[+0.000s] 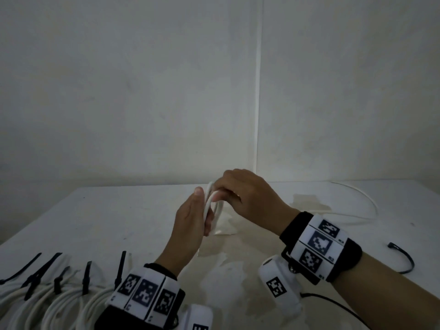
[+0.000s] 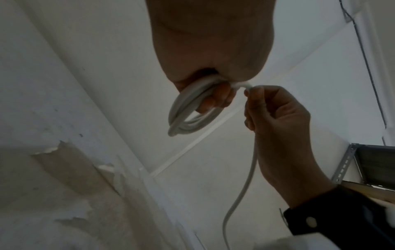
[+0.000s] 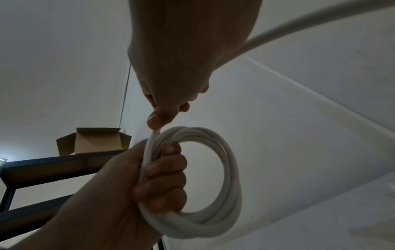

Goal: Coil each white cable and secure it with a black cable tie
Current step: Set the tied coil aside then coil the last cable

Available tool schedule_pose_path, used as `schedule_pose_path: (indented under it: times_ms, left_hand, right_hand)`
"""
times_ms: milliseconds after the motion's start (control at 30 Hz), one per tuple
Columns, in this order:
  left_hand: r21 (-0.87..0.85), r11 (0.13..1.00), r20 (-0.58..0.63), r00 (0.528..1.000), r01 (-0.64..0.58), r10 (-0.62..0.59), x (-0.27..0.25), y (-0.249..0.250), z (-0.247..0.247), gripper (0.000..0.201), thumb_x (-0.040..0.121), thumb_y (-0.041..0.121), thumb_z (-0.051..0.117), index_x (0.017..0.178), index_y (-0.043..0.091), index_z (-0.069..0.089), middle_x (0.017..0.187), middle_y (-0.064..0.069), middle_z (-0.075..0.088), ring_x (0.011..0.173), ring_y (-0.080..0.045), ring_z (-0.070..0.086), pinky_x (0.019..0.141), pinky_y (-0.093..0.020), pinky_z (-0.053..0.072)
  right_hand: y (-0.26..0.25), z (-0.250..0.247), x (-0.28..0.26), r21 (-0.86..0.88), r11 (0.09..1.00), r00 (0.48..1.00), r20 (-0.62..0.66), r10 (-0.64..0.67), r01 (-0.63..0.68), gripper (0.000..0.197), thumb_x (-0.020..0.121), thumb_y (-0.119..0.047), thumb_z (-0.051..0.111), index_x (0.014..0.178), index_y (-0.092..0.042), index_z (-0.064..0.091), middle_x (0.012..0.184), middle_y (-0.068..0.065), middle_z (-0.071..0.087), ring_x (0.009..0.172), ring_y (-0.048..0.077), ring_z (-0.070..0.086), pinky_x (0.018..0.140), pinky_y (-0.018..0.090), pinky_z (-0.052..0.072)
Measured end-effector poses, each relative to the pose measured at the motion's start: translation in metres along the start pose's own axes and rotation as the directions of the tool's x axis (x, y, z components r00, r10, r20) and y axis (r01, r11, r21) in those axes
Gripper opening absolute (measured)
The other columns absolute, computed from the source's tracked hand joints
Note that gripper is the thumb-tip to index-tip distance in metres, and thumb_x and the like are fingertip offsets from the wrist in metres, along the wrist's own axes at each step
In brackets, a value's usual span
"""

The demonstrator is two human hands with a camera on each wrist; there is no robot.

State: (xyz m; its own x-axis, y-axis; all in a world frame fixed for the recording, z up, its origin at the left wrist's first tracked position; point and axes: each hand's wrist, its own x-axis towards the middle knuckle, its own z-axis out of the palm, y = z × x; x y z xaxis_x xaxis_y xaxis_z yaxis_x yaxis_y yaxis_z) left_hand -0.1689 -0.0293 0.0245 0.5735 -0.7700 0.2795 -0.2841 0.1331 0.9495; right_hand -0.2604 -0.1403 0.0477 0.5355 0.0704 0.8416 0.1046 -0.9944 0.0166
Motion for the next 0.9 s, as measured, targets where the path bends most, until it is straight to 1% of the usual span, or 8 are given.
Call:
schedule_pose_path:
  times_ms: [67, 133, 333, 400, 500, 700, 800, 900]
  left_hand:
    - [-0.006, 0.999, 0.033, 0.999, 0.043, -0.043, 0.000, 0.002, 0.000, 0.052, 0.099, 0.036, 0.022, 0.061, 0.011, 0.046, 0.043, 0.005, 0.044, 0.037, -0.004, 0.038, 0.041, -0.018, 0.035]
    - [-0.006, 0.997, 0.085, 0.994, 0.075, -0.074, -0.001, 0.005, -0.001, 0.054, 0.098, 0.040, 0.022, 0.061, 0.010, 0.046, 0.042, 0.005, 0.042, 0.037, -0.007, 0.036, 0.042, -0.021, 0.034]
    - [-0.051, 0.987, 0.183, 0.973, 0.153, -0.141, -0.006, 0.017, -0.005, 0.052, 0.086, 0.055, 0.029, 0.062, 0.011, 0.043, 0.040, 0.005, 0.035, 0.035, -0.008, 0.027, 0.039, -0.019, 0.027]
    - [-0.049, 0.989, 0.195, 0.973, 0.139, -0.127, -0.007, 0.020, -0.006, 0.052, 0.079, 0.059, 0.031, 0.063, 0.011, 0.042, 0.040, 0.005, 0.034, 0.036, -0.008, 0.025, 0.039, -0.019, 0.024]
    - [-0.022, 0.994, 0.176, 0.979, 0.107, -0.101, -0.007, 0.024, -0.006, 0.053, 0.086, 0.055, 0.026, 0.062, 0.012, 0.043, 0.039, 0.006, 0.034, 0.036, -0.008, 0.025, 0.039, -0.020, 0.023]
    - [-0.162, 0.977, 0.157, 0.981, 0.140, -0.115, -0.009, 0.036, -0.006, 0.044, 0.082, 0.048, 0.042, 0.056, 0.013, 0.036, 0.038, 0.005, 0.028, 0.033, -0.007, 0.020, 0.037, -0.017, 0.020]
    - [-0.287, 0.944, 0.139, 0.982, 0.164, -0.128, -0.011, 0.040, -0.008, 0.044, 0.093, 0.036, 0.037, 0.057, 0.013, 0.033, 0.036, 0.006, 0.025, 0.029, -0.006, 0.019, 0.034, -0.014, 0.019]
    - [-0.488, 0.856, 0.101, 0.986, 0.168, -0.135, -0.006, 0.046, -0.014, 0.045, 0.094, 0.038, 0.034, 0.055, 0.015, 0.031, 0.033, 0.007, 0.024, 0.025, -0.005, 0.018, 0.032, -0.011, 0.017]
  right_hand:
    - [0.001, -0.001, 0.001, 0.019, 0.996, 0.996, 0.008, 0.086, -0.086, 0.038, 0.091, -0.035, 0.045, 0.077, -0.004, 0.062, 0.068, 0.004, 0.060, 0.064, 0.012, 0.042, 0.060, 0.022, 0.034]
    - [0.001, 0.000, 0.001, 0.024, 0.988, 0.988, 0.024, 0.149, -0.150, 0.036, 0.086, -0.038, 0.052, 0.076, -0.005, 0.061, 0.068, 0.003, 0.061, 0.064, 0.012, 0.045, 0.059, 0.020, 0.034]
    - [-0.005, -0.005, 0.002, 0.317, 0.862, 0.918, 0.161, 0.362, -0.396, 0.036, 0.078, -0.045, 0.053, 0.077, -0.010, 0.060, 0.074, -0.005, 0.054, 0.068, 0.008, 0.049, 0.060, 0.012, 0.036]
    - [-0.010, -0.007, 0.006, 0.361, 0.835, 0.909, 0.156, 0.386, -0.416, 0.031, 0.077, -0.040, 0.060, 0.074, -0.009, 0.059, 0.071, -0.012, 0.050, 0.066, 0.003, 0.048, 0.060, 0.010, 0.036]
    - [-0.015, -0.009, 0.010, 0.378, 0.838, 0.918, 0.112, 0.381, -0.394, 0.020, 0.078, -0.025, 0.063, 0.073, -0.007, 0.057, 0.068, -0.014, 0.050, 0.065, 0.004, 0.048, 0.060, 0.012, 0.038]
    - [-0.015, -0.013, 0.011, 0.351, 0.822, 0.892, 0.118, 0.436, -0.448, 0.014, 0.083, -0.025, 0.058, 0.074, -0.015, 0.056, 0.070, -0.013, 0.049, 0.065, -0.001, 0.047, 0.060, 0.011, 0.036]
    - [-0.016, -0.019, 0.007, 0.440, 0.694, 0.816, 0.198, 0.544, -0.570, 0.020, 0.094, -0.020, 0.049, 0.077, -0.023, 0.057, 0.071, -0.012, 0.053, 0.064, -0.001, 0.049, 0.062, 0.011, 0.036]
    - [-0.026, -0.026, 0.004, 0.534, 0.485, 0.708, 0.372, 0.600, -0.692, 0.034, 0.100, -0.025, 0.033, 0.090, -0.009, 0.062, 0.068, -0.010, 0.061, 0.043, 0.000, 0.042, 0.048, 0.010, 0.032]
